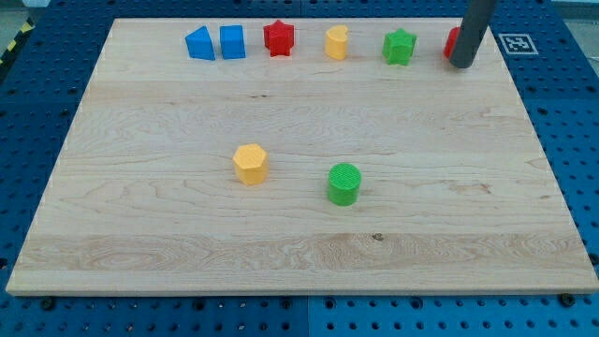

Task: Nudge red circle up a bit

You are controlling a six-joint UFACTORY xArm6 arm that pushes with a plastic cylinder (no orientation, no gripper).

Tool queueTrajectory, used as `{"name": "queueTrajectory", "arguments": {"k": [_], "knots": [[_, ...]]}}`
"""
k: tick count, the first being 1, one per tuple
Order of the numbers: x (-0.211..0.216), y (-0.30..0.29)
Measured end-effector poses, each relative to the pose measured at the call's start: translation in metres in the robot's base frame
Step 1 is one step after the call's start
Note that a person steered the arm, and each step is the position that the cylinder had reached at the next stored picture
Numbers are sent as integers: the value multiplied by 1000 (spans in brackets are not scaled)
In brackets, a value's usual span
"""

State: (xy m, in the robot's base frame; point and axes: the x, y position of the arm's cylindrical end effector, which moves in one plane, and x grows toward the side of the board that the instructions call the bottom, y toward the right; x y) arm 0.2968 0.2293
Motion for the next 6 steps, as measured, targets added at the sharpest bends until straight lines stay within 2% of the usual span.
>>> {"name": "queueTrajectory", "arguments": {"k": [2, 4, 6], "knots": [[18, -57], [18, -94], [7, -97]]}}
